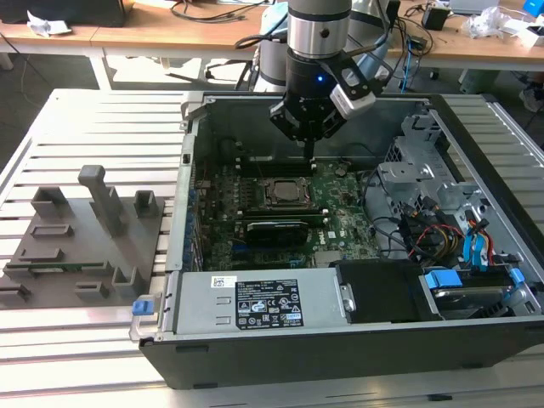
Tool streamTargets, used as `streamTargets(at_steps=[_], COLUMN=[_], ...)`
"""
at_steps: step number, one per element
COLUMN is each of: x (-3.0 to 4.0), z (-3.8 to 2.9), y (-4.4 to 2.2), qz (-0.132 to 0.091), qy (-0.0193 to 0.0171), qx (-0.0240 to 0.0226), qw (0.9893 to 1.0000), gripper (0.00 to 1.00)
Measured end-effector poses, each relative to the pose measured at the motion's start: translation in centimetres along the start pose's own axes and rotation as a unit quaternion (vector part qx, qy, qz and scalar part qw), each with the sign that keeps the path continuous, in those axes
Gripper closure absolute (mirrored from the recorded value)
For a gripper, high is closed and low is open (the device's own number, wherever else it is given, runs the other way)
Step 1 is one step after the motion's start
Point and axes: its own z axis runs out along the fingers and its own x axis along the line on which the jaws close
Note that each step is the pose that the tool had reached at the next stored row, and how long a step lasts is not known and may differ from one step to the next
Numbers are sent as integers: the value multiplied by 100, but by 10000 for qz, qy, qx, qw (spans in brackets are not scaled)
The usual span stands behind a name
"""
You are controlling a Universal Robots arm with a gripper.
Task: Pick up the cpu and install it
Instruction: 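Install the first cpu locking lever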
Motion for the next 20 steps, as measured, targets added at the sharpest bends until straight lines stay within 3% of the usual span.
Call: streamTargets(at_steps=[8,15,20], x=[0,0,0], z=[0,0,0], y=[0,0,0], qz=[-410,-769,-1047], qy=[-17,-33,-44], qx=[-28,-53,-72], qw=[9992,9970,9945], gripper=[89,89,89])
